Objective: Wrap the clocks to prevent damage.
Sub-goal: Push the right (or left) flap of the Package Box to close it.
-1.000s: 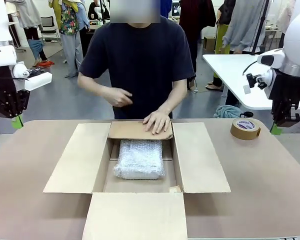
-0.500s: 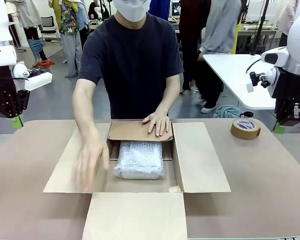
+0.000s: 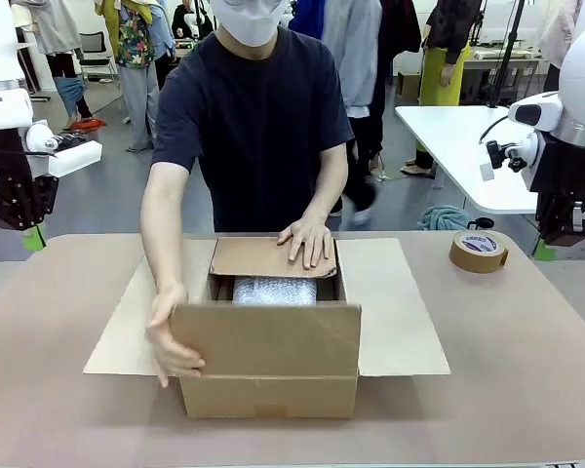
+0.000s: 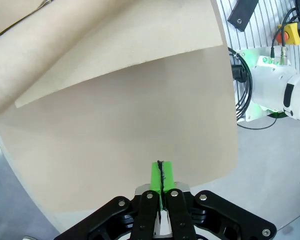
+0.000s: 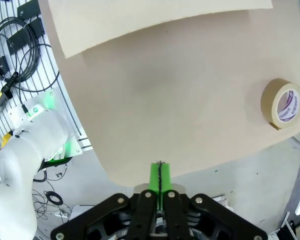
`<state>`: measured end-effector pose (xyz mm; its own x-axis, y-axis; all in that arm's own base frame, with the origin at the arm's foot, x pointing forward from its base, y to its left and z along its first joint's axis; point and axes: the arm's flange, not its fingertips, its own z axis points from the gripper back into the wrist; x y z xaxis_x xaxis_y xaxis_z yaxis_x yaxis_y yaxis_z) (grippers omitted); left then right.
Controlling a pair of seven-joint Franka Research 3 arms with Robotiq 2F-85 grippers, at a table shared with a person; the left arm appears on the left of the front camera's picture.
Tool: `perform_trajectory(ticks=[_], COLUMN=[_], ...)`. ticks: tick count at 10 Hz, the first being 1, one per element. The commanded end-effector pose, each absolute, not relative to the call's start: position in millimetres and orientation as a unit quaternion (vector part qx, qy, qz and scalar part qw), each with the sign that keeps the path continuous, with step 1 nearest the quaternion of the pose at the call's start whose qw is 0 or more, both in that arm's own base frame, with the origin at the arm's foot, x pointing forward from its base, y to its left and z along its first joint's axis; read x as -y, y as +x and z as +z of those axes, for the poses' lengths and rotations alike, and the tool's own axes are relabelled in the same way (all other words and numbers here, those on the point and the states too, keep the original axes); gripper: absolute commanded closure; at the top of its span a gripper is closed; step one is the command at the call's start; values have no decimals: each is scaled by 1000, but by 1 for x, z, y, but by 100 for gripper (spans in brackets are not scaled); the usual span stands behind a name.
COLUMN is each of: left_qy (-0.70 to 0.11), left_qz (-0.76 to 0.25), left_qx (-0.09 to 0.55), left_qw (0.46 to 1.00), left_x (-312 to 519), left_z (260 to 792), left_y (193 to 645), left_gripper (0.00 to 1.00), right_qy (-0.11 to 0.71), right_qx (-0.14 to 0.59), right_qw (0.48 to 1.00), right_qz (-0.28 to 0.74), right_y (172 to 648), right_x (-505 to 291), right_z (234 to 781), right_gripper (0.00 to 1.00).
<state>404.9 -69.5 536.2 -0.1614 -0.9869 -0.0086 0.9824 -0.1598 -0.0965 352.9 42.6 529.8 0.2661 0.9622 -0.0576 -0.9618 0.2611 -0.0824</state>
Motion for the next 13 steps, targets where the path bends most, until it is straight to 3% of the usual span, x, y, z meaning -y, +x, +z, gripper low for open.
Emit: perform_trajectory(ticks=[1,13], left_qy=[-23,-23], left_qz=[-762,-762], left_qx=[-40,-40], left_qw=[646,646], left_x=[68,68], left_z=[538,538], left_y=[404,404], left_gripper=[100,100], right_qy=[-43,-43], right_qx=[13,13], right_qw=[792,792], right_qz=[608,608], right_y=[351,351], right_x=[-43,-43], right_z=[525,525], right_gripper=[99,99])
